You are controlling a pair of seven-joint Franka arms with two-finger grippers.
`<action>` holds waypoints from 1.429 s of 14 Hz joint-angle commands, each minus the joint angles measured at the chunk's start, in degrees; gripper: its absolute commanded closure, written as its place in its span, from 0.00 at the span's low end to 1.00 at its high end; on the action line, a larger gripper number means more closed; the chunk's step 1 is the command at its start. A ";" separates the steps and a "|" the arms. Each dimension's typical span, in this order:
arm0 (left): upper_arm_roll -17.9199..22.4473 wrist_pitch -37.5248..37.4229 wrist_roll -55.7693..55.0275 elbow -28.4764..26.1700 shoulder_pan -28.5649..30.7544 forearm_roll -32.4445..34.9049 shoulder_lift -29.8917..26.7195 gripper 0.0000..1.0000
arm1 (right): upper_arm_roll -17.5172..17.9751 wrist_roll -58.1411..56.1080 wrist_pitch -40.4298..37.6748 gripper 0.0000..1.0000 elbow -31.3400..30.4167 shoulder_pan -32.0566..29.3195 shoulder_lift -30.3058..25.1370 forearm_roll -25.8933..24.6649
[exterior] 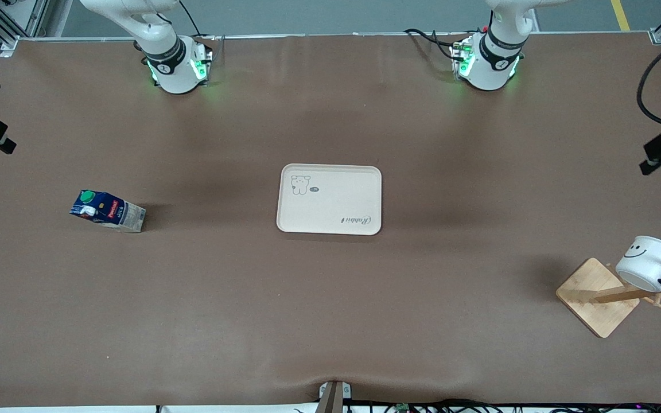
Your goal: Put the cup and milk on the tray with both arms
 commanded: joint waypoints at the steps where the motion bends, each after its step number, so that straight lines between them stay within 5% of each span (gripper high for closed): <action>1: -0.12 2.71 0.51 0.27 1.61 -1.08 0.68 0.00 | -0.20 -0.64 -0.58 0.00 1.42 -0.95 1.34 0.90; 20: -0.21 41.48 1.12 -38.31 8.73 -4.60 -9.86 0.00 | 0.15 -0.11 -0.93 0.00 0.72 -0.33 9.87 0.90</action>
